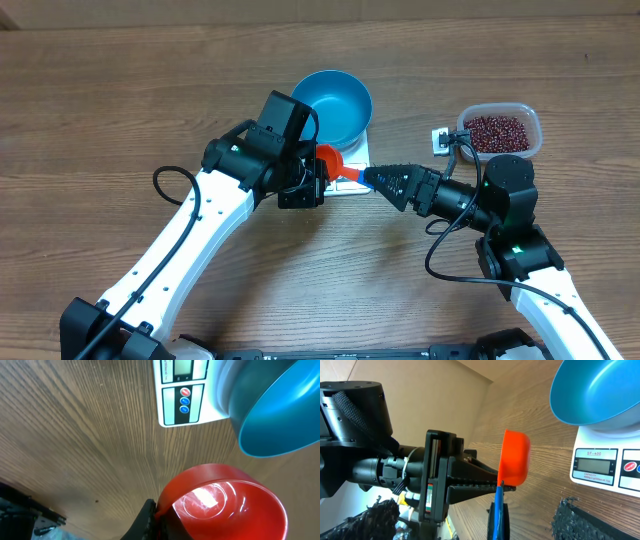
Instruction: Scoop item into bowl and weigh 150g on scale
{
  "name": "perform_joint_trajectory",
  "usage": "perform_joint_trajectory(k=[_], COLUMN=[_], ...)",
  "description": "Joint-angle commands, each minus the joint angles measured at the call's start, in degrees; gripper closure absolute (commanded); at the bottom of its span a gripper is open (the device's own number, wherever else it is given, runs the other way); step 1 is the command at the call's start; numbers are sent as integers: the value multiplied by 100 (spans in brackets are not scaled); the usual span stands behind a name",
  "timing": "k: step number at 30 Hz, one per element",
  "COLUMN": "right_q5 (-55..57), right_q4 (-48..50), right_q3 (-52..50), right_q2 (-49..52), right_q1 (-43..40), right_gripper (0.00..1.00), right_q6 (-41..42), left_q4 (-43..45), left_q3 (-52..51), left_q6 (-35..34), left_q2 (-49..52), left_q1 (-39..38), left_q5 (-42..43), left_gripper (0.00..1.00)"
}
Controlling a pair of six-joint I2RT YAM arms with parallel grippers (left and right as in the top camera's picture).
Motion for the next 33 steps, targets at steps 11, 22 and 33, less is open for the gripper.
perform_joint_trajectory(k=[11, 22, 33], right_q5=[114, 192, 564], right_q4=[13, 11, -317], right_q3=[181, 181, 181], right_q2=[-13, -13, -13], right_q1=[26, 26, 26], right_gripper=[0, 0, 0], right_q6=[-48, -48, -297], left_q4=[33, 184, 76], left_q3=[155, 162, 162], left_q6=[-85, -85, -83], left_q2=[-420, -424, -424], left_q1=[-52, -52, -162], left_q5=[-372, -667, -809], left_gripper=[95, 96, 95])
